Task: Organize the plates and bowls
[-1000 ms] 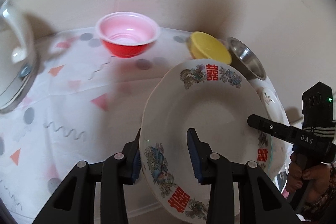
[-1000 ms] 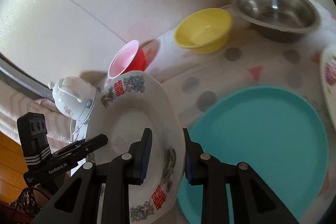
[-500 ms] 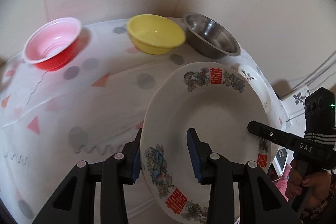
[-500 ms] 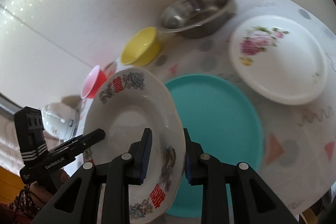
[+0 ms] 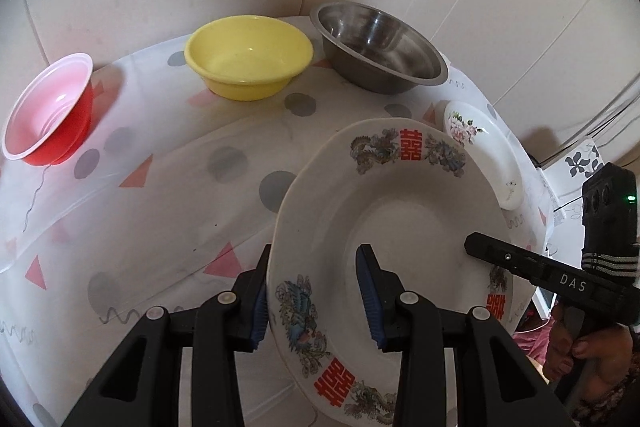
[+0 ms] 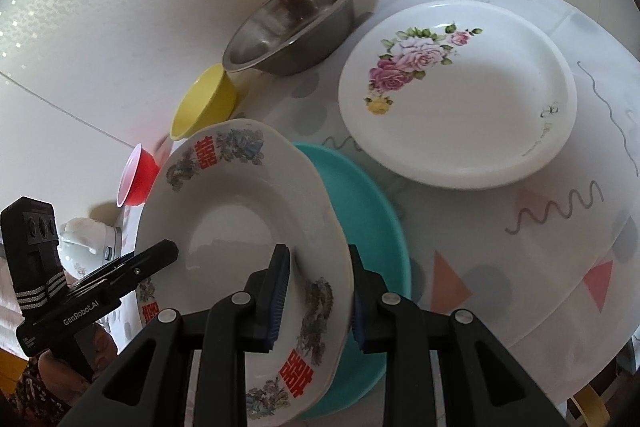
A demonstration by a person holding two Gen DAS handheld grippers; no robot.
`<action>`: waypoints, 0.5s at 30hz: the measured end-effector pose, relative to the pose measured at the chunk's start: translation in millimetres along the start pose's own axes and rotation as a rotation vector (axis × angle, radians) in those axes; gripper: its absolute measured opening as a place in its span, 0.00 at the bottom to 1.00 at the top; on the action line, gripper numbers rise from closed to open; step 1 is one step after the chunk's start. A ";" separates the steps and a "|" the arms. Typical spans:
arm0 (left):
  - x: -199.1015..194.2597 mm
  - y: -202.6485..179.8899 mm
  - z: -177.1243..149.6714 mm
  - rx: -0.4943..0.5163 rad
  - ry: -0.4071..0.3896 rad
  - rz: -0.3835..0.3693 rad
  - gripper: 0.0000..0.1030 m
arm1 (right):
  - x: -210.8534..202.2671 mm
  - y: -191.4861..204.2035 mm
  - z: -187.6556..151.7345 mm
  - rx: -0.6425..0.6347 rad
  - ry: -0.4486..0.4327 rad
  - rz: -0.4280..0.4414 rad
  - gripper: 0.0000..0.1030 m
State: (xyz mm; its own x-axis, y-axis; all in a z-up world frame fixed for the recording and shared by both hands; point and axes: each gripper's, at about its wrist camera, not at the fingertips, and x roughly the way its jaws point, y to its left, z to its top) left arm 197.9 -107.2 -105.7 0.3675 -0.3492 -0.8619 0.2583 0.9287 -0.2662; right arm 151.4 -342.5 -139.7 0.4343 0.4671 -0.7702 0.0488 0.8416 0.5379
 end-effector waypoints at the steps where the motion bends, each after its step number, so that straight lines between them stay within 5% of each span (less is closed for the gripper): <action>1: 2.1 -0.4 0.6 0.001 0.003 0.003 0.37 | -1.7 -0.5 -0.6 -0.001 0.001 -0.002 0.27; 15: 21.8 -11.6 -4.1 0.027 0.049 0.026 0.37 | -6.6 -13.5 5.8 0.020 -0.005 -0.025 0.27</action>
State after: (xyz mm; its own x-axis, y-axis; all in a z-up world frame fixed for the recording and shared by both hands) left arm 199.3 -125.1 -123.1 0.3300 -0.3183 -0.8887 0.2738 0.9332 -0.2326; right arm 153.1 -358.5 -139.9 0.4374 0.4446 -0.7817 0.0778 0.8473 0.5254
